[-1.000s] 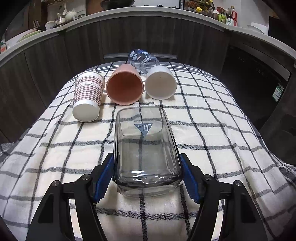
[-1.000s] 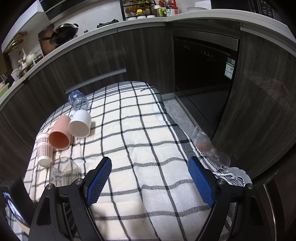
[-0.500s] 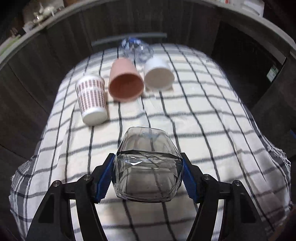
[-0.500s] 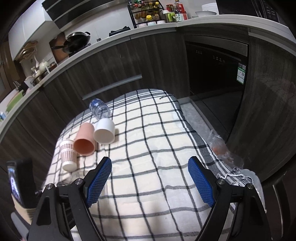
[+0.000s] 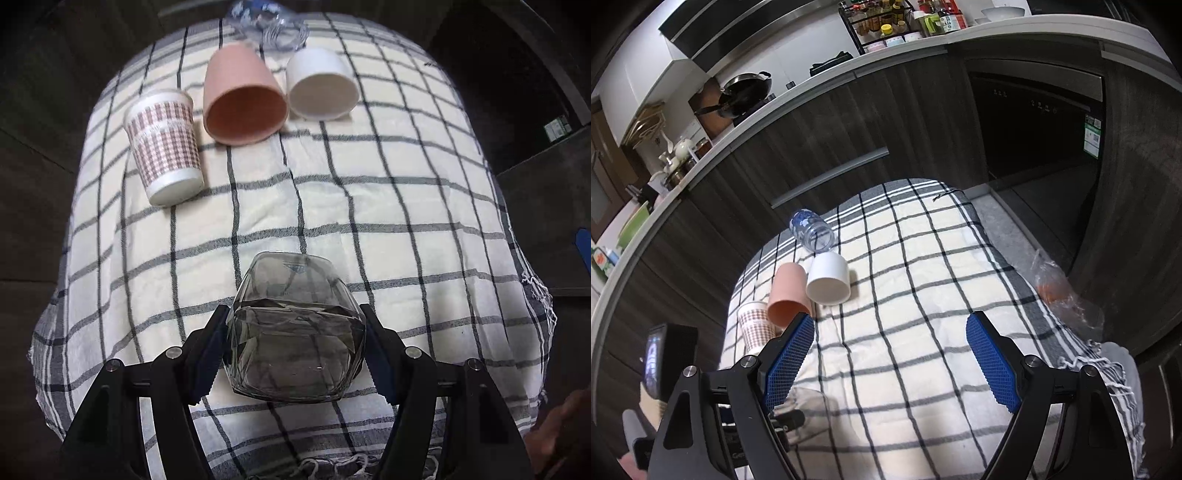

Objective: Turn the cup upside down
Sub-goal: 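Lift the glass cup with the left gripper, turn it rim-down, lower it, then open the left gripper to release the inverted glass cup on the cloth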

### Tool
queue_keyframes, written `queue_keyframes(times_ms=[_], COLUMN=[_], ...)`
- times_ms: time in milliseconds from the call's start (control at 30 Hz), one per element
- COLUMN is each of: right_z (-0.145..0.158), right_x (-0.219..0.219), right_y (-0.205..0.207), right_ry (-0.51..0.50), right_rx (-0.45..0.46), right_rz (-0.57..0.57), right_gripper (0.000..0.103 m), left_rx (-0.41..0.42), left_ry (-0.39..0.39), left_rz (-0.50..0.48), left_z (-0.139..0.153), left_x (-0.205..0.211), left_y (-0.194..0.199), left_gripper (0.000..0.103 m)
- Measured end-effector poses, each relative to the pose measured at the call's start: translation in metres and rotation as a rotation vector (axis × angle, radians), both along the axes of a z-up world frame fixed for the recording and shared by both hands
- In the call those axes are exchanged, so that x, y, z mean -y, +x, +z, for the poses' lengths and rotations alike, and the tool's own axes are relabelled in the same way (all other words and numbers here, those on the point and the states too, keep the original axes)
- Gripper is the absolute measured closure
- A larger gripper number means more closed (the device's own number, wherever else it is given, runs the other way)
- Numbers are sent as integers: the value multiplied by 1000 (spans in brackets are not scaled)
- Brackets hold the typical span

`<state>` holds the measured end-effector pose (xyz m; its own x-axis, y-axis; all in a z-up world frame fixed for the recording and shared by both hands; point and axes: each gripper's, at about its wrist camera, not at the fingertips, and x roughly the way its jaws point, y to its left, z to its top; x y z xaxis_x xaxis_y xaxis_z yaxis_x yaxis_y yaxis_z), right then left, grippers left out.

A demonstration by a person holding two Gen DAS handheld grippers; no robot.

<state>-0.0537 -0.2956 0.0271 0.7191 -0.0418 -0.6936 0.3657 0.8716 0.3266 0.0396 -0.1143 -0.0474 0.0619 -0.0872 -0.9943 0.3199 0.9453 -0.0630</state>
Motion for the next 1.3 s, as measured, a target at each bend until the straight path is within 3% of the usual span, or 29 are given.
queue_keyframes(times_ms=[600, 733, 967, 1033, 1300], right_z=[-37, -35, -26, -21, -14], right_x=[13, 10, -3, -10, -34], right_y=[21, 21, 12, 7, -14], right_ry=[69, 47, 2, -25, -139], right_rx=[-86, -85, -54, -31, 39], right_rz=[-28, -27, -8, -2, 13], right_gripper=[18, 18, 18, 18, 18], left_rx=[61, 101, 226, 294, 528], left_ry=[11, 3, -39, -35, -52], left_rz=[-59, -67, -49, -36, -17], left_z=[-6, -1, 19, 25, 36], left_x=[18, 16, -1, -8, -27], left_y=[22, 14, -2, -9, -38], left_gripper=[37, 27, 17, 12, 9])
